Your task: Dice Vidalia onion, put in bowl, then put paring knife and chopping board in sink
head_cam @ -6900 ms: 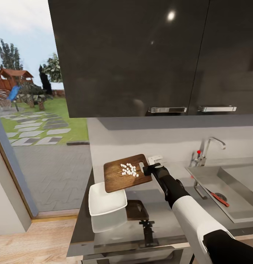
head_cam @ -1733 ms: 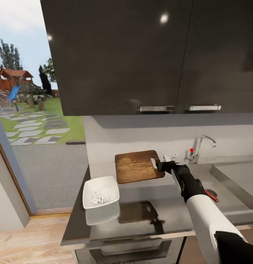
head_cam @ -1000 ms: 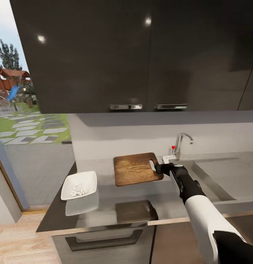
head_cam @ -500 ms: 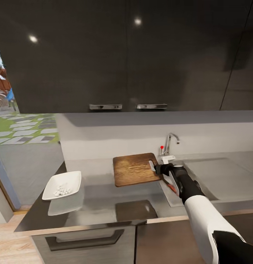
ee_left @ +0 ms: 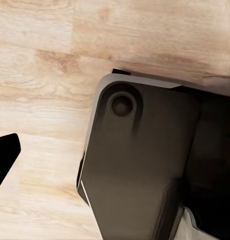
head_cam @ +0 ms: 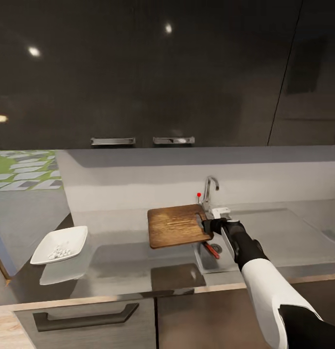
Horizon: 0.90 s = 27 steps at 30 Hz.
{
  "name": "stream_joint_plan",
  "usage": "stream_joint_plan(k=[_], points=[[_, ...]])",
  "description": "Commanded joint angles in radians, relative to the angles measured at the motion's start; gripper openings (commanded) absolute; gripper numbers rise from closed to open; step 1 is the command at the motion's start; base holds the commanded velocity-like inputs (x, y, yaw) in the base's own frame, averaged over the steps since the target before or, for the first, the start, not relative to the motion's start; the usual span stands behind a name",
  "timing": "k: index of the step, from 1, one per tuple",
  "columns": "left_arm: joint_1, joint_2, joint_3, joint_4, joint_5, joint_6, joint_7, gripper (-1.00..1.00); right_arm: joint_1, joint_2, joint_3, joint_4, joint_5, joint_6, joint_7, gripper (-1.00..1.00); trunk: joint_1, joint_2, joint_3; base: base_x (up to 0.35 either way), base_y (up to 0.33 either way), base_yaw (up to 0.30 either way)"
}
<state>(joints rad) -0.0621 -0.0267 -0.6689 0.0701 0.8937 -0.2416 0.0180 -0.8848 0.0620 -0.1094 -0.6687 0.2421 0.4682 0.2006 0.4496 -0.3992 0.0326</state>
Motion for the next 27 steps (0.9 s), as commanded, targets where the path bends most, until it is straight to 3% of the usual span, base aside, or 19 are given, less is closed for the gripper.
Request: stream_joint_plan(k=[1,10,20,25,27], points=[[-0.001,-0.001,-0.006,0.004,0.001,-0.005,0.002,1.0,0.0,0.006,-0.007,0.002,0.014,0.003,0.003,-1.0,0.0,-0.001,0.0,0.0,-0.319,0.0],[-0.001,-0.001,-0.006,0.004,0.002,-0.005,0.002,1.0,0.0,0.016,-0.007,0.014,0.014,0.001,-0.023,-1.0,0.0,-0.001,0.0,0.0,-0.284,0.0],[-0.001,-0.001,-0.006,0.004,0.001,-0.005,0.002,1.0,0.0,0.016,-0.007,0.017,0.014,0.001,-0.064,-1.0,0.0,-0.001,0.0,0.0,-0.083,0.0],[-0.001,-0.001,-0.006,0.004,0.001,-0.005,0.002,1.0,0.0,0.029,-0.011,0.017,0.004,-0.017,-0.23,-1.0,0.0,-0.001,0.0,0.0,-0.001,0.0],[-0.001,-0.001,-0.006,0.004,0.001,-0.005,0.002,1.0,0.0,0.035,-0.013,0.021,-0.031,-0.05,-0.309,-1.0,0.0,-0.001,0.0,0.0,0.0,0.0]])
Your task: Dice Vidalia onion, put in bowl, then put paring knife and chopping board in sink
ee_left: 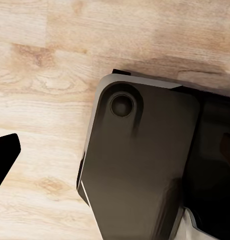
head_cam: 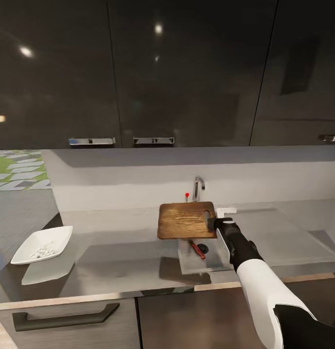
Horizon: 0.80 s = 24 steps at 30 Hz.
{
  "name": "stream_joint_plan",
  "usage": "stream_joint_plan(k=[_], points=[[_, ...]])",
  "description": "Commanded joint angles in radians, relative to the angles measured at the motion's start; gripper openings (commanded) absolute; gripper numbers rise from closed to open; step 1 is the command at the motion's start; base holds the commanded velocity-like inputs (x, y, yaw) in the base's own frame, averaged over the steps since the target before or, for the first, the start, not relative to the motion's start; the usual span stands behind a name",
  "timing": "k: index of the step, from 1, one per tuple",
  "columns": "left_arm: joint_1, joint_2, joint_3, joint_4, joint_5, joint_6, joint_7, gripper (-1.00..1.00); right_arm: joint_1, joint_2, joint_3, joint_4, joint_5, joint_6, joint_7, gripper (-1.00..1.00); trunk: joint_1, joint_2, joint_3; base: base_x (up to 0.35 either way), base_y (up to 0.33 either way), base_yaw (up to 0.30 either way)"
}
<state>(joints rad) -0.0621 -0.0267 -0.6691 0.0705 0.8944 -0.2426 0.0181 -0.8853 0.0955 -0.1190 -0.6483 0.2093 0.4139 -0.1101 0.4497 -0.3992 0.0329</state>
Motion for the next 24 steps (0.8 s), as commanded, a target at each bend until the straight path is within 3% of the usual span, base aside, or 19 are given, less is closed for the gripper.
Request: stream_joint_plan(k=[1,5,7,11,14,15,18,20,24], points=[[-0.001,-0.001,-0.006,0.003,0.0,-0.004,0.002,1.0,0.0,0.003,-0.003,0.004,-0.046,-0.015,-0.047,-1.0,0.0,-0.001,-0.001,0.0,0.0,0.0],[-0.001,0.0,-0.006,0.002,0.0,-0.004,0.0,1.0,0.0,0.017,-0.001,0.009,-0.279,-0.076,-0.25,-1.0,0.0,-0.001,-0.001,0.0,0.0,0.0],[-0.001,-0.001,-0.005,0.001,-0.001,-0.004,-0.002,1.0,0.0,0.037,-0.001,0.018,-0.328,-0.112,-0.321,-1.0,0.0,-0.001,-0.001,0.0,0.0,0.0],[-0.001,-0.002,-0.004,-0.001,-0.002,-0.003,-0.003,1.0,0.0,0.077,-0.001,0.106,-0.352,-0.195,-0.399,-1.0,0.0,-0.001,-0.001,0.0,0.0,0.0],[-0.001,-0.005,-0.004,-0.007,-0.002,-0.003,-0.003,1.0,0.0,0.079,-0.003,0.168,-0.383,-0.251,-0.472,-1.0,0.0,-0.001,-0.001,0.0,0.0,0.0],[-0.001,-0.007,-0.004,-0.01,-0.002,-0.004,-0.003,1.0,0.0,0.079,-0.003,0.189,-0.411,-0.274,-0.49,-1.0,0.0,-0.001,-0.001,0.0,0.0,0.0],[-0.001,-0.008,-0.005,-0.014,-0.002,-0.004,-0.003,1.0,0.0,0.079,-0.002,0.272,-0.575,-0.395,-0.559,-1.0,0.0,-0.001,-0.001,0.0,0.0,0.0],[-0.001,-0.009,-0.006,-0.015,-0.002,-0.004,-0.003,1.0,0.0,0.079,-0.001,0.292,-0.638,-0.448,-0.609,-1.0,0.0,-0.001,-0.001,0.0,0.0,0.0],[-0.001,-0.009,-0.006,-0.015,-0.002,-0.008,-0.003,1.0,0.0,0.079,-0.003,0.298,-0.674,-0.479,-0.71,-1.0,0.0,-0.001,-0.001,0.0,0.0,0.0]])
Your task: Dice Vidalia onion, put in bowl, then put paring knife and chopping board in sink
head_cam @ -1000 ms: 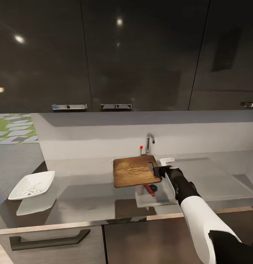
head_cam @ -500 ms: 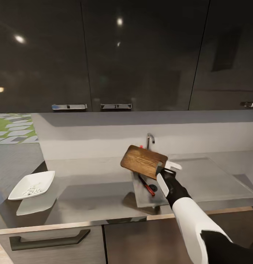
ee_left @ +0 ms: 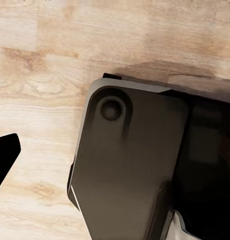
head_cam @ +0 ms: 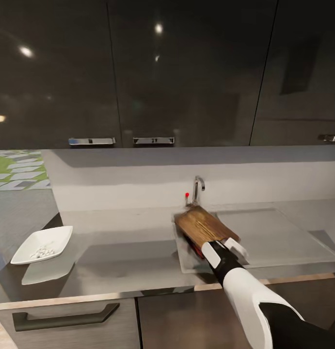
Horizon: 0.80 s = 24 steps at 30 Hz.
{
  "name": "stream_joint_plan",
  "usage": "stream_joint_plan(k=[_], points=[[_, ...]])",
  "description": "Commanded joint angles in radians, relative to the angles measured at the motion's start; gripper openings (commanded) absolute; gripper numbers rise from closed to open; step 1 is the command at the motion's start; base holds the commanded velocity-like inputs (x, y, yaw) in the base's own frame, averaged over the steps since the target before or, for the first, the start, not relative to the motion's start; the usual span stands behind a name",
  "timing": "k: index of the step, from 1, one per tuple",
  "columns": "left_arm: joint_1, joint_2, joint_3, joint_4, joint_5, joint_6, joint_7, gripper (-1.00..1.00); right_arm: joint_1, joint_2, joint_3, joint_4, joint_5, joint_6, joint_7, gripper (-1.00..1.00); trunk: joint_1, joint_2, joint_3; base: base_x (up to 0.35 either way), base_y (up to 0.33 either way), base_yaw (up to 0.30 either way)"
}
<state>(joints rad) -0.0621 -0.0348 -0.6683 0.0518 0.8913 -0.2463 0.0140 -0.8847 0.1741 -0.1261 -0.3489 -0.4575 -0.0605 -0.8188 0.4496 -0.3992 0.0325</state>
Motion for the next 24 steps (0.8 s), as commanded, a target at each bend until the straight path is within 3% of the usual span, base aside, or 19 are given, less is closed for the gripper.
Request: stream_joint_plan(k=[1,7,11,17,24], points=[[-0.001,-0.002,-0.007,0.004,0.002,-0.018,0.001,1.0,0.0,0.0,0.003,-0.007,-0.016,-0.007,-0.043,-1.0,0.0,-0.001,0.0,0.0,0.0,0.0],[-0.001,-0.001,-0.007,0.007,0.003,-0.073,0.001,1.0,0.0,0.0,0.002,-0.092,-0.109,-0.007,-0.212,-1.0,0.0,-0.001,0.0,0.002,0.0,0.0],[-0.001,0.0,-0.006,0.009,0.004,-0.075,0.001,1.0,0.0,0.0,0.002,-0.101,-0.167,-0.008,-0.237,-1.0,0.0,-0.001,0.0,0.16,0.049,0.0],[-0.001,0.003,-0.005,0.011,0.005,-0.075,0.001,1.0,0.0,0.0,0.003,-0.101,-0.189,-0.009,-0.254,-1.0,0.0,-0.001,0.0,0.235,0.122,0.0],[-0.001,0.004,-0.005,0.011,0.005,-0.074,0.001,1.0,0.0,0.0,0.003,-0.091,-0.193,-0.009,-0.293,-1.0,0.0,-0.001,0.0,0.031,0.007,0.022]])
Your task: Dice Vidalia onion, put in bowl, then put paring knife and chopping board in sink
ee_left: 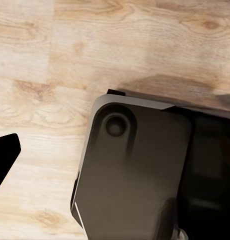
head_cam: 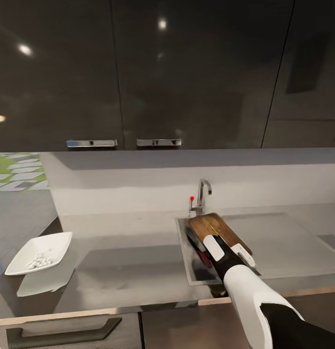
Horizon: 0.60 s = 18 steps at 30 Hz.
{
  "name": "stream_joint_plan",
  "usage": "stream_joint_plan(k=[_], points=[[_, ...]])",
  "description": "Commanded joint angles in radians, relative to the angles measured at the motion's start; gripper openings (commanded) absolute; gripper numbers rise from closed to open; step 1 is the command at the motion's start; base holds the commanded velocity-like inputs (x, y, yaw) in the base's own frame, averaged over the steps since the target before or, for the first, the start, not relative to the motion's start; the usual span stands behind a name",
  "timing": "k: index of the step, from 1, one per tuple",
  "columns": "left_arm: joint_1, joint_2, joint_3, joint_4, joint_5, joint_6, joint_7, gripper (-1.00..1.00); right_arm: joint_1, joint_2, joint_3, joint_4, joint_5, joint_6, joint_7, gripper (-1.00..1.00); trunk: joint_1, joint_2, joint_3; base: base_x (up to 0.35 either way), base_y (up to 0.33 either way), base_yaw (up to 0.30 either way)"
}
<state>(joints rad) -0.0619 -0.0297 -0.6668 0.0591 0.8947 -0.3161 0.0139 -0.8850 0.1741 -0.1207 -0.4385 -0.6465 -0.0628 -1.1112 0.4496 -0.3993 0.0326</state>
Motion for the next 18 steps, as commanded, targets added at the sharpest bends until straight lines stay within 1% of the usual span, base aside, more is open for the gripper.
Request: stream_joint_plan(k=[1,3,5,7,11,16,17,18], points=[[-0.001,-0.001,-0.007,0.004,0.001,-0.004,0.001,1.0,0.0,0.0,-0.002,0.0,-0.006,-0.006,-0.001,-1.0,0.0,-0.001,0.0,0.002,0.001,0.184],[-0.001,-0.002,-0.007,0.004,0.001,-0.004,0.001,1.0,0.0,0.0,-0.002,0.002,-0.026,-0.006,-0.002,-1.0,0.0,-0.001,0.0,0.001,0.0,0.242],[-0.001,-0.002,-0.007,0.004,0.001,-0.004,0.001,1.0,0.0,0.0,-0.001,0.003,-0.062,-0.006,-0.001,-1.0,0.0,-0.001,0.0,0.0,0.0,0.272],[-0.001,-0.002,-0.007,0.004,0.001,-0.004,0.001,1.0,0.0,0.0,0.0,0.003,-0.073,-0.006,0.0,-1.0,0.0,-0.001,0.0,0.0,0.0,0.28],[-0.001,-0.003,-0.007,0.004,0.001,-0.004,0.001,1.0,0.0,0.0,0.0,0.003,-0.079,-0.007,0.002,-1.0,0.0,-0.001,0.0,0.0,0.0,0.254],[-0.001,-0.003,-0.007,0.004,0.001,-0.004,0.001,1.0,0.0,0.0,-0.002,0.004,-0.085,-0.036,0.001,-1.0,0.0,-0.001,0.0,0.0,0.0,0.042],[-0.001,-0.003,-0.007,0.003,0.001,-0.004,0.001,1.0,0.0,0.0,-0.002,0.005,-0.089,-0.041,0.001,-1.0,0.0,-0.001,0.0,0.0,0.0,0.005],[-0.001,-0.003,-0.007,0.002,0.001,-0.004,0.001,1.0,0.0,0.0,-0.006,0.007,-0.106,-0.049,-0.001,-1.0,0.0,-0.001,0.0,0.0,0.0,0.002]])
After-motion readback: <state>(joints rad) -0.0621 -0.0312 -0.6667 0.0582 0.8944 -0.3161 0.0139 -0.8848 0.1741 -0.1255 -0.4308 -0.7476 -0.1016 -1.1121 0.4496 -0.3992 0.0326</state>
